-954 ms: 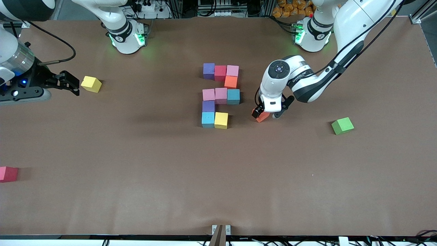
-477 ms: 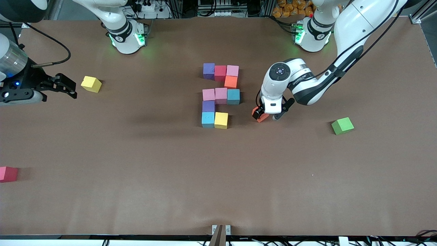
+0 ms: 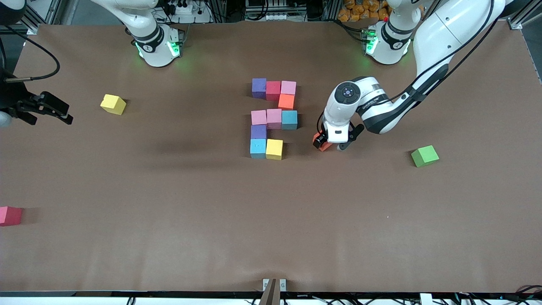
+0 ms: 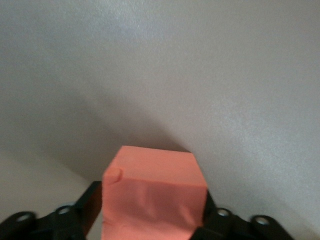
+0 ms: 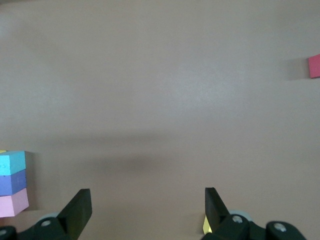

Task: Form number 2 with 11 blocks
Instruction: 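Lift the orange cube and carry it beside the yellow cube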

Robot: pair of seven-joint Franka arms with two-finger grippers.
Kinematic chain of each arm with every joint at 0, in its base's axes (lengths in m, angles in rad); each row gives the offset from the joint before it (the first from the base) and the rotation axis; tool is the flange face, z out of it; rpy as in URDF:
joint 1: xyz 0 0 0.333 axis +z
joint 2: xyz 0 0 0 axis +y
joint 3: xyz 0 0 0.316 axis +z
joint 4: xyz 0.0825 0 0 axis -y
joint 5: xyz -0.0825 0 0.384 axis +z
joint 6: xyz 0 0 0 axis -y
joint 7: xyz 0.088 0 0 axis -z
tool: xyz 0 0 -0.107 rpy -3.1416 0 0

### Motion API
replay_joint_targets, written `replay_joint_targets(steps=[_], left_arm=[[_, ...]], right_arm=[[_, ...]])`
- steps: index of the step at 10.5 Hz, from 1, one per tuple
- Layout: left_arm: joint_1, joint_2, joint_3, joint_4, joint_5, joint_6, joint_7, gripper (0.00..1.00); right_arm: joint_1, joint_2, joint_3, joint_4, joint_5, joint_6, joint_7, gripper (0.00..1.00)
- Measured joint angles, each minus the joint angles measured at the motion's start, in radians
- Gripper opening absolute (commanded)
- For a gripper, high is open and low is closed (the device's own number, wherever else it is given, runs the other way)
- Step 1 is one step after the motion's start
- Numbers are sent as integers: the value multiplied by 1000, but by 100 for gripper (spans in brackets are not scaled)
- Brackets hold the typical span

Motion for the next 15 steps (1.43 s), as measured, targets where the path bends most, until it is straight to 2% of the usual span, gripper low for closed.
replay_joint_targets(steps=[2,4,7,10,11,15], left_arm=[[-1,1,0,2,0,0,0,0],[0,1,1,16,0,3,-19,0],[-2,2,3,108,-12,8,-179,0],[-53,8,15,192,-102,7,-287,0],[-103,14,51,223,-136,7,-322,0],[-404,50,312,372,-370,7,-363,0]], right_arm=[[0,-20,28,0,-30,-6,23,100],[0,-25,30,-2,-40,-19,32,100],[9,-25,40,-3,-40,-52,58,100],[10,-26,44,-3,-40,-65,65,100],[10,-26,44,-4,-40,-67,65,100],[29,-23,46,-9,-40,-67,69,100]])
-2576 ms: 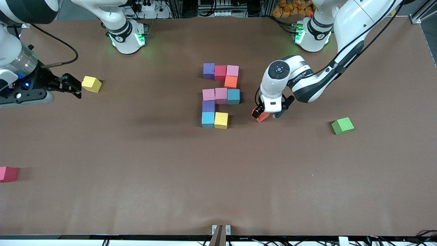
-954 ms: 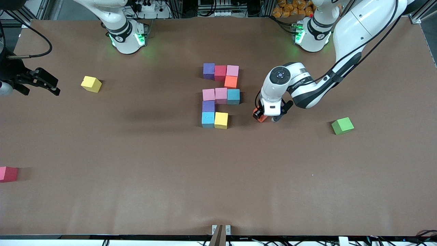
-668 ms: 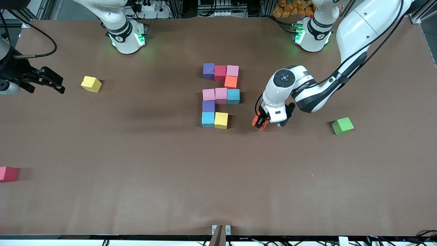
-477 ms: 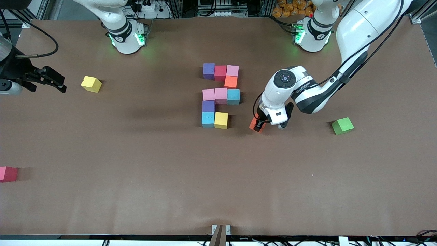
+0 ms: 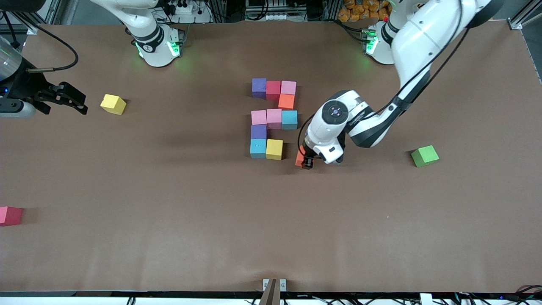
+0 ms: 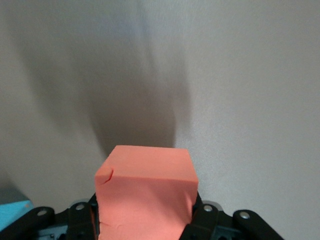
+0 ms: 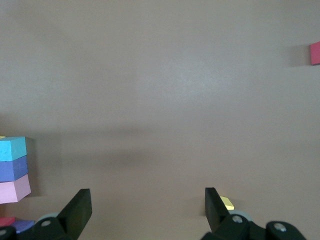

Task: Form number 2 with 11 blocks
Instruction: 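Lift the orange cube and carry it beside the yellow cube, then lower the orange cube next to the yellow cube with the left gripper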

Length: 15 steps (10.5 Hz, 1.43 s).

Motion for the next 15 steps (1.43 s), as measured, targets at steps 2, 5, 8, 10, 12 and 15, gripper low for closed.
replay_joint_targets(steps=[2,5,8,10,12,15], left_arm=[[-98,13,81,36,-83,0,-10,0],[-152,16,104,42,-114,0,-76,0],[-176,19,107,43,-114,-10,-135,0],[-183,25,108,43,-114,-14,-151,0],[-188,27,108,46,-114,-21,-162,0],[-191,29,108,59,-114,-26,-165,0]], right_arm=[[12,0,1,0,0,0,30,100],[22,0,1,0,-6,-8,58,100],[29,0,1,0,-6,-18,58,100],[43,-2,2,6,-6,-21,58,100],[46,-2,1,10,-4,-26,58,100],[51,-1,1,43,-3,-44,58,100]])
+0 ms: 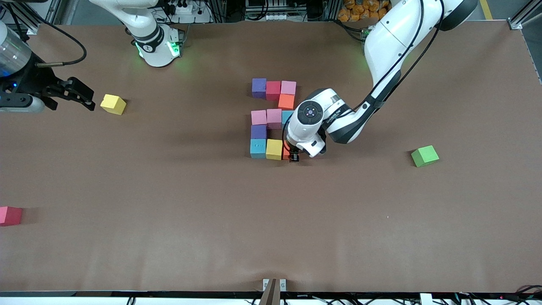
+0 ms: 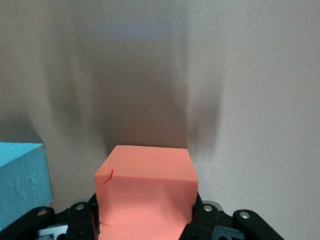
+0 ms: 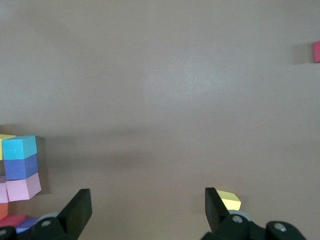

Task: Form number 2 with 11 blocks
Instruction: 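Lower the orange cube next to the yellow cube with the left gripper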

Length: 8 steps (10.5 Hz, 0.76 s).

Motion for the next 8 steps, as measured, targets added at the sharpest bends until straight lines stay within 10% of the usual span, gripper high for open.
replay_joint_targets(steps=[4,5,6,8], left_arm=[[-19,21,1,46,0,-13,0,0],[-23,29,2,53,0,-19,0,23],[-28,38,5,58,0,-21,0,99],[-37,43,11,65,0,-26,0,100]], right_arm=[[15,13,-5,9,-1,-2,0,100],[15,15,-8,23,-1,-2,0,100],[15,14,-9,38,-1,-2,0,100],[15,15,-10,48,-1,-3,0,100]])
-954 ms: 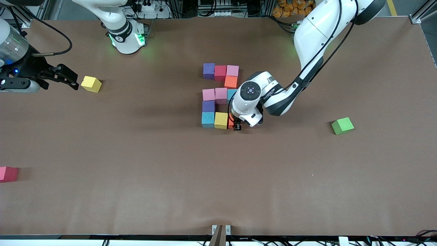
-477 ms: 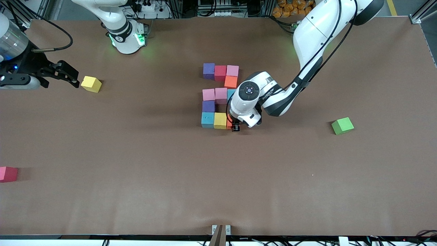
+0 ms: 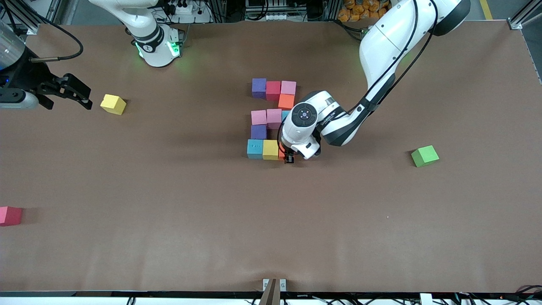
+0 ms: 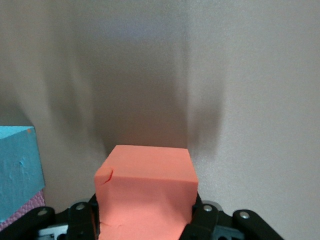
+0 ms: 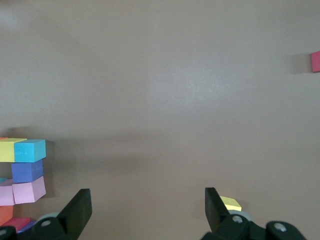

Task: Form number 2 with 11 blocks
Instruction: 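Lower the orange cube next to the yellow cube with the left gripper, then release the orange cube and raise the left gripper away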

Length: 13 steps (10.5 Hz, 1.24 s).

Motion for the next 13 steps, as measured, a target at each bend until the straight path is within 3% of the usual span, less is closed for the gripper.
replay_joint_targets(steps=[9,13], left_arm=[[-24,-21,14,38,0,-145,4,100],[-26,-87,-26,43,0,-238,19,100]], right_arm=[[-3,1,-5,32,-1,-12,0,100],[-30,1,-16,67,-2,-55,0,100]])
